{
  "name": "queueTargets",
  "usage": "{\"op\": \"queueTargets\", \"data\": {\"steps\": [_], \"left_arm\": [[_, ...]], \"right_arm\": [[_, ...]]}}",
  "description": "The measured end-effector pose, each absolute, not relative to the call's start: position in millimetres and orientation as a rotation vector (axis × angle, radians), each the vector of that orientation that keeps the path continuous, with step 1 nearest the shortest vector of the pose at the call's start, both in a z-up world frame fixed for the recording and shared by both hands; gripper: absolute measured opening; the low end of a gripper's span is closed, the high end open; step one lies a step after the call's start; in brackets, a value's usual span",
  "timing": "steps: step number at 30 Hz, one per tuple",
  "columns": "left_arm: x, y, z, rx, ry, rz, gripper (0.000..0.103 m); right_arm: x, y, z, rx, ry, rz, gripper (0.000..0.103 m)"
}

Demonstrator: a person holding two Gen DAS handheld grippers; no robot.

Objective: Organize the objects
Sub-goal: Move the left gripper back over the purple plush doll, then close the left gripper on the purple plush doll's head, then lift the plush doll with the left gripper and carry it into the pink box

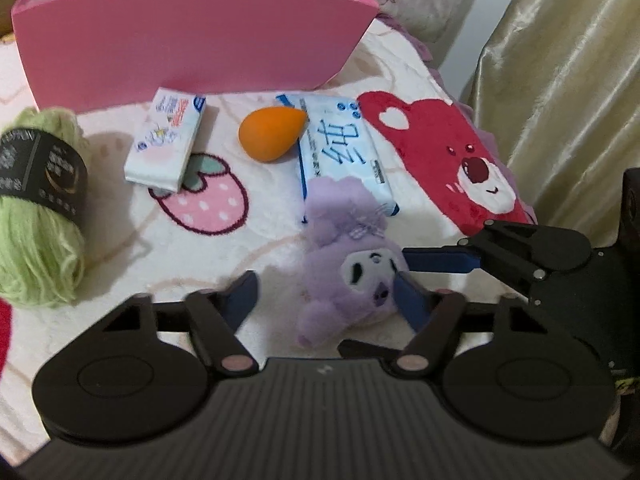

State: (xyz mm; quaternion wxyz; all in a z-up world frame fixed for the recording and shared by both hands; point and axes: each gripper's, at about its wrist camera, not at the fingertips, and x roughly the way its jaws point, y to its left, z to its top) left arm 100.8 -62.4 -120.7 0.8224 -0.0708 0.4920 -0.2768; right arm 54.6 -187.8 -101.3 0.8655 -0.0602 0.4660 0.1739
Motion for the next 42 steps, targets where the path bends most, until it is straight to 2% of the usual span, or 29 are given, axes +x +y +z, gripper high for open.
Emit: {"op": "queueTargets", "data": {"steps": [1, 3, 6, 9, 14, 19, 25, 42], "left_arm": [[103, -62, -125, -0.161, 1.06, -0.592, 0.053], [104, -61, -132, -0.195, 1.078, -0.603, 0.048], [104, -58, -137, -0.248, 1.083, -0.622, 0.033], [104, -58, -138, -0.245, 1.083, -0.622, 0.031], [106, -53, -144, -0.326, 1.101, -0.631, 0.03], [102, -55, -146, -0.353, 1.116, -0.609, 0.032], [90, -66, -131, -0.245, 1.075, -0.605, 0.031], [73, -47, -98, -0.244, 1.099, -0.614, 0.029]], "right_arm": [[55, -188, -103, -0.132, 0.979, 0.353, 0.074], [57, -189, -106, -0.139, 0.991, 0.339, 0.067], [60, -196, -110, -0.087, 1.024, 0.339, 0.066], [62, -203, -114, -0.023, 1.059, 0.339, 0.066], [62, -200, -114, -0.037, 1.045, 0.347, 0.057], [61, -201, -112, -0.036, 1.036, 0.346, 0.054], [54, -200, -106, -0.063, 1.014, 0.353, 0.053], [39, -195, -82, -0.042, 1.006, 0.43, 0.053]]}}
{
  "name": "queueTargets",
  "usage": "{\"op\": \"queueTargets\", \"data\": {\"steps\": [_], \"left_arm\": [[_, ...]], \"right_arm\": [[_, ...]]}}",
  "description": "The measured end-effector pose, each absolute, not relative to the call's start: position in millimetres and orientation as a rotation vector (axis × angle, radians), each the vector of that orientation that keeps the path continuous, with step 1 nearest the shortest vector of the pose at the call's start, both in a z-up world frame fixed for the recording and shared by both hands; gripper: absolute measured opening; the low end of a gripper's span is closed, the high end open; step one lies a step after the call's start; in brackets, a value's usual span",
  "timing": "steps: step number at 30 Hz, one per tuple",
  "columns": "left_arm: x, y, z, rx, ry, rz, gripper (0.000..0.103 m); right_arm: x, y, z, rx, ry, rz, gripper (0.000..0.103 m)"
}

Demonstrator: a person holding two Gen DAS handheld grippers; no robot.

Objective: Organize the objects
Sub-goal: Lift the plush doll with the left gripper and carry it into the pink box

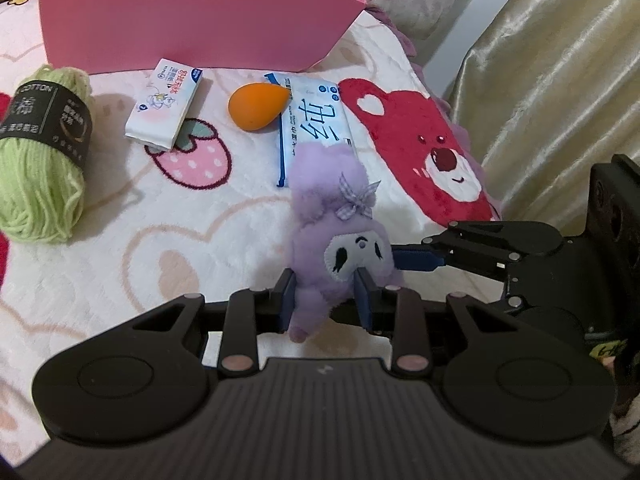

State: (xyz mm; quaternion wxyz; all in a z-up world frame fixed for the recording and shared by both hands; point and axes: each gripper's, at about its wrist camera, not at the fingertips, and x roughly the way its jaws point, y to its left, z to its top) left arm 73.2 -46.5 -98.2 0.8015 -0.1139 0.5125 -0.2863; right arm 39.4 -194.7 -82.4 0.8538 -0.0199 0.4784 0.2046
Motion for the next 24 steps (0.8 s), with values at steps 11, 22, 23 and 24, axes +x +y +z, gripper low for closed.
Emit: {"op": "queueTargets", "data": {"steps": [11, 22, 23, 24], "left_arm": [[58, -34, -44, -0.226, 1.131, -0.624, 0.029], [61, -23, 13, -0.247, 1.142, -0.664, 0.029], [62, -22, 17, -0.254, 1.137, -0.665, 0.029], [64, -20, 21, -0.26, 1.134, -0.667, 0.029]], "right_arm": [[25, -185, -33, -0.013, 1.03, 0.457, 0.053], [28, -172, 32, -0.108, 1.035, 0.46, 0.053], [29, -171, 38, -0.119, 1.027, 0.461, 0.053], [29, -170, 43, -0.132, 1.019, 0.462, 0.053]]}}
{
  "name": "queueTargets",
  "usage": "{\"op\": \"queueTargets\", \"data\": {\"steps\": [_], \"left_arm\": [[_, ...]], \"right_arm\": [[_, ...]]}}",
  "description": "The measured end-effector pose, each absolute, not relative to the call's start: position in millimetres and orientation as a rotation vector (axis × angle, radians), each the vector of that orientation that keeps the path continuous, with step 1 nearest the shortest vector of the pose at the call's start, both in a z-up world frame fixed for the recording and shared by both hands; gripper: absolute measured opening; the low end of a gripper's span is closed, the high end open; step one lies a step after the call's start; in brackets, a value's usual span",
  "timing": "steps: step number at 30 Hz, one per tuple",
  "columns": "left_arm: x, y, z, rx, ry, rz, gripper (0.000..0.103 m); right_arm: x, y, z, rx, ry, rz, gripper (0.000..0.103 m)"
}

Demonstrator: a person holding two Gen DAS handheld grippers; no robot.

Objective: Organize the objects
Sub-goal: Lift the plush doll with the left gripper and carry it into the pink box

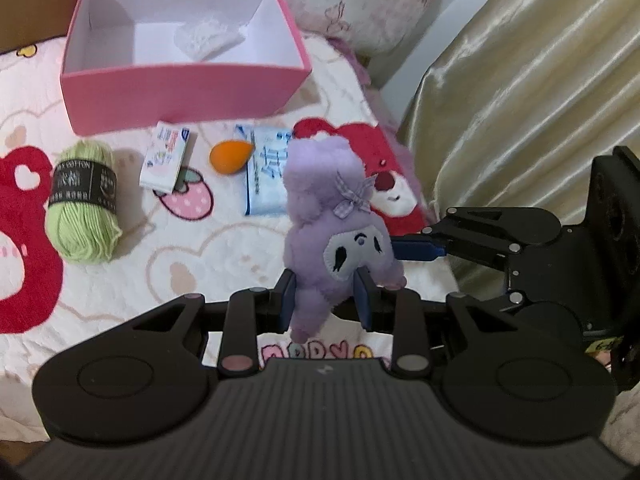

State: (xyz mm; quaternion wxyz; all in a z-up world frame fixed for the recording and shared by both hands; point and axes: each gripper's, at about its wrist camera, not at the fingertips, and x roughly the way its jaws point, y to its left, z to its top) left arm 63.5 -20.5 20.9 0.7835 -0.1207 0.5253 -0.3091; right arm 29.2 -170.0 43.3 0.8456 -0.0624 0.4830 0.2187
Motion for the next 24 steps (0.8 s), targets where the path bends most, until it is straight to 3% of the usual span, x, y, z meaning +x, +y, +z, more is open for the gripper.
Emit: {"op": "queueTargets", "data": {"steps": [24], "left_arm": [[136, -16, 93, -0.261, 0.98, -0.554, 0.029]], "right_arm": [[114, -165, 110, -0.18, 0.904, 0.428, 0.053]]}}
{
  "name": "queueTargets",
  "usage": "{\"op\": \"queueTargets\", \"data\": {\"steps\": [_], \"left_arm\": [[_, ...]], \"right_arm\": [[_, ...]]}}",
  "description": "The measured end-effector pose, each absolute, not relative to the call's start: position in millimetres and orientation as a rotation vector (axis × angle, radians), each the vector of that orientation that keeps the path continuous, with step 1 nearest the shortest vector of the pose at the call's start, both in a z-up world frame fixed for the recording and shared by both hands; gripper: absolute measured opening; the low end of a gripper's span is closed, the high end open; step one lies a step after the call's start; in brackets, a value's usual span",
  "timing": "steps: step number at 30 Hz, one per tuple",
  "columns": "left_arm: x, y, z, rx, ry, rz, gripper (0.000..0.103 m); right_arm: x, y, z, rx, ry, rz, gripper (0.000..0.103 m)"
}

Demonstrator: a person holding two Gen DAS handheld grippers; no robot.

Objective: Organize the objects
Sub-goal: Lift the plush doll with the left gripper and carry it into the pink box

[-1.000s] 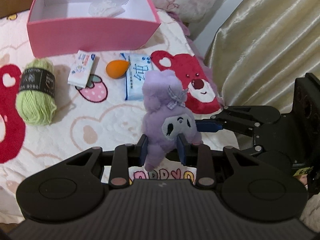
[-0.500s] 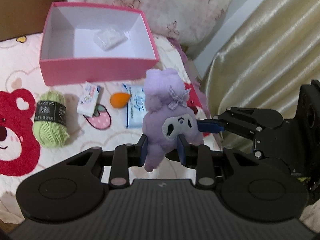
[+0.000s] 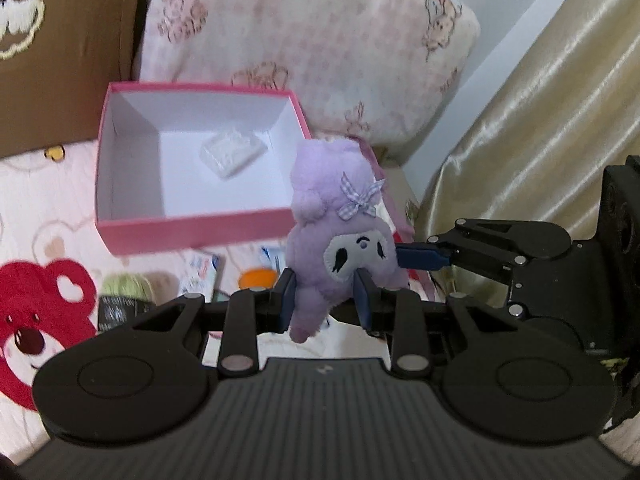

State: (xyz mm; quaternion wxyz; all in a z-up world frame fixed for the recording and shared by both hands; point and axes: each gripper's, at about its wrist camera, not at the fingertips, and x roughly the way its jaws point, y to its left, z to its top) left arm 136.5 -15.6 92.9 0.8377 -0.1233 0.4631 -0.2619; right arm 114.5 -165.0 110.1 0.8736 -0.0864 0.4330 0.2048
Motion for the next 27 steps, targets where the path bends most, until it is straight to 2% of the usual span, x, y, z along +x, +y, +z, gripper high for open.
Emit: {"op": "queueTargets", "data": {"steps": [10, 27], "left_arm": [[186, -13, 75, -0.284, 1.003, -0.498, 0.029], [307, -31, -19, -0.387, 1.15, -0.45, 0.029]], "right_arm": [[161, -163, 95, -0.184, 0.916, 0.419, 0.053], [263, -170, 15, -0.172, 1.092, 0.339, 0.053]]}}
